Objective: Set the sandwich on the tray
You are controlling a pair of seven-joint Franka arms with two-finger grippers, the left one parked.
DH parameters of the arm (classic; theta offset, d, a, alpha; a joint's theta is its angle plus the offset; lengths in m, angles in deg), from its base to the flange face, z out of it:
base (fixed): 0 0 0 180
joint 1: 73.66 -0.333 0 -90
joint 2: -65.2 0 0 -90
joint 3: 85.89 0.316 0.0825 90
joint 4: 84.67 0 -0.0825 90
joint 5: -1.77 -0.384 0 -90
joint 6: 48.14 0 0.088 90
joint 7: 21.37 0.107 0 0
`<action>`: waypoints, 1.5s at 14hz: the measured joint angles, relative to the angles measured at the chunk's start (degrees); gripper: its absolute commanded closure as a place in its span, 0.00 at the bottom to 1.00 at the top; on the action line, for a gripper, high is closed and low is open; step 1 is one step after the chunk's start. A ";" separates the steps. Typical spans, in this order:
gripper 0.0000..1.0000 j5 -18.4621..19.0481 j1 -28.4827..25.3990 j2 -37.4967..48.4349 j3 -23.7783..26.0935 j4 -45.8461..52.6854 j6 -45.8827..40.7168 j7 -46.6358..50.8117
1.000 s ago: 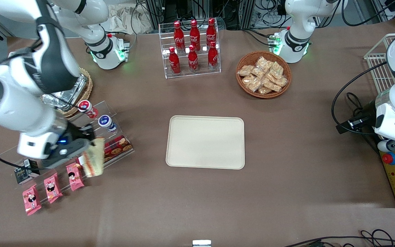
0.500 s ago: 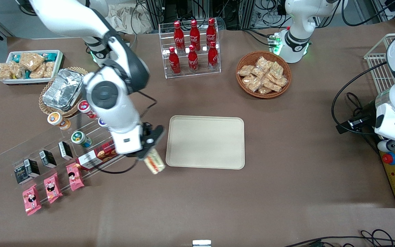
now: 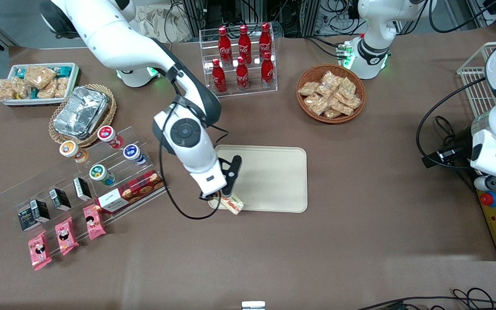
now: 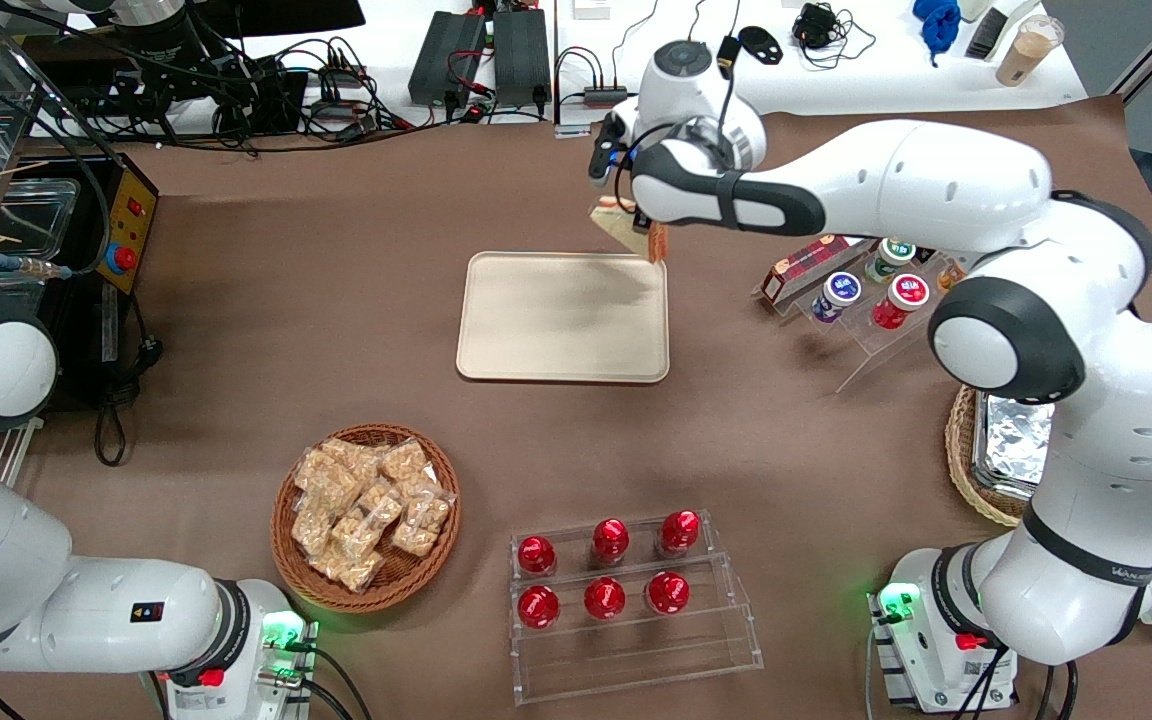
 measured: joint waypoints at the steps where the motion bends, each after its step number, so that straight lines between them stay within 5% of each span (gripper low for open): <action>1: 0.62 0.09 -0.68 -1.14 -0.03 0.01 1.69 -0.66; 4: 0.59 0.41 -2.10 -2.89 -0.18 0.05 3.37 -1.28; 5: 0.43 0.44 -2.33 -3.11 -0.18 0.07 3.42 -1.30; 6: 0.39 0.45 -2.55 -3.27 -0.18 0.07 3.44 -1.29; 11: 0.37 0.45 -3.21 -4.22 -0.18 0.08 4.22 -0.35; 12: 0.00 0.45 -3.23 -4.56 -0.19 0.08 4.84 0.15; 15: 0.00 -0.42 -2.98 -4.84 -0.44 0.17 5.62 2.42; 18: 0.00 -7.57 0.53 -4.80 -0.86 1.02 5.70 2.85; 21: 0.00 -9.21 3.26 -3.80 -0.76 2.09 3.82 2.53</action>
